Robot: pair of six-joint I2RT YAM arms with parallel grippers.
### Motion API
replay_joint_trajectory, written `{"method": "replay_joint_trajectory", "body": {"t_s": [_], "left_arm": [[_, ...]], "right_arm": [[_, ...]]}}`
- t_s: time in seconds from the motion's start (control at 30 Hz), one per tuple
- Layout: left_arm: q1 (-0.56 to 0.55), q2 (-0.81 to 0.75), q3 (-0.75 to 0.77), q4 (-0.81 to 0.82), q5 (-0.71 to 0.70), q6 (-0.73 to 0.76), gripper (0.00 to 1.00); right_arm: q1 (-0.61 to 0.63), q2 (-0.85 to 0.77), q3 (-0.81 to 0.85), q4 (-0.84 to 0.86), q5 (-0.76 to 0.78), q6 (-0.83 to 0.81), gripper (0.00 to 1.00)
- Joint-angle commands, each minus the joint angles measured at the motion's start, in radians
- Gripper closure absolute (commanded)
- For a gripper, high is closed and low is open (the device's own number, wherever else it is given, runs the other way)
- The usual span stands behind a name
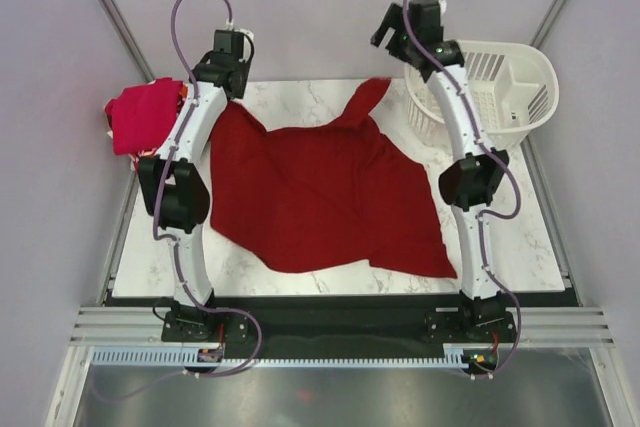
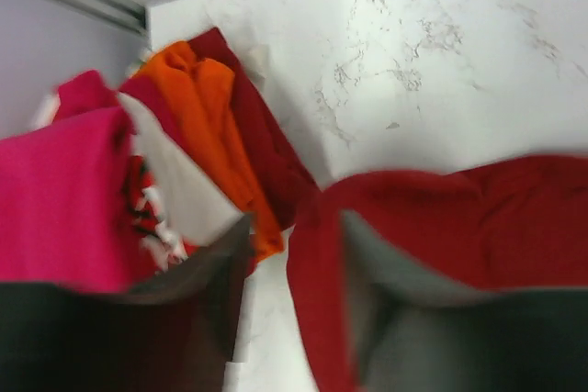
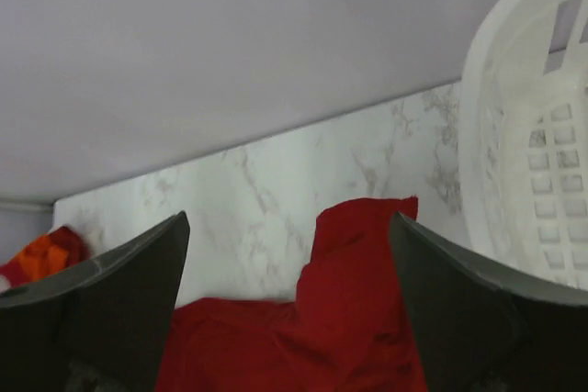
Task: Fold and stack the t-shirts
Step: Flatten the tshirt out
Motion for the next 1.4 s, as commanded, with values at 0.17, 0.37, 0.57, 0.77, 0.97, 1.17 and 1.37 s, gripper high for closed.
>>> {"method": "replay_joint_trajectory", "body": {"t_s": [0.17,0.37,0.57,0.77,0.97,1.17,1.37], "left_arm": [[0.025,-0.059,0.129,-0.121,0.209,-0.265,0.09],[-0.067,-0.262,-0.066,-0.095,0.252,-0.284,0.14],[-0.128,-0.490,-0.553,0.008,0.364,-0.385,0.20],[-0.183,-0.839,-0.934,0.028,0.463,-0.589,0.17],[-0.254,-0.966,-1.169,-0.057,0.456,-0.735,0.08],[-0.334,-0.885,-1.159,-0.066,0.336,-0.789,0.09],[-0.335,-0.773,-1.213,-0.020,0.322,-0.830,0.12]], "right_arm": [[0.042,-0.283,-0.483,0.163,0.145,-0.085,0.02],[0.110,-0.376,-0.590,0.129,0.126,-0.121,0.02],[0.134,-0.539,-0.978,0.197,0.077,-0.090,0.02],[0.172,-0.914,-1.429,0.240,0.157,-0.124,0.02],[0.171,-1.206,-1.627,0.109,0.165,-0.058,0.02],[0.171,-1.268,-1.773,0.056,0.044,0.022,0.02],[0.160,-1.273,-1.911,0.077,0.073,0.071,0.02]]}}
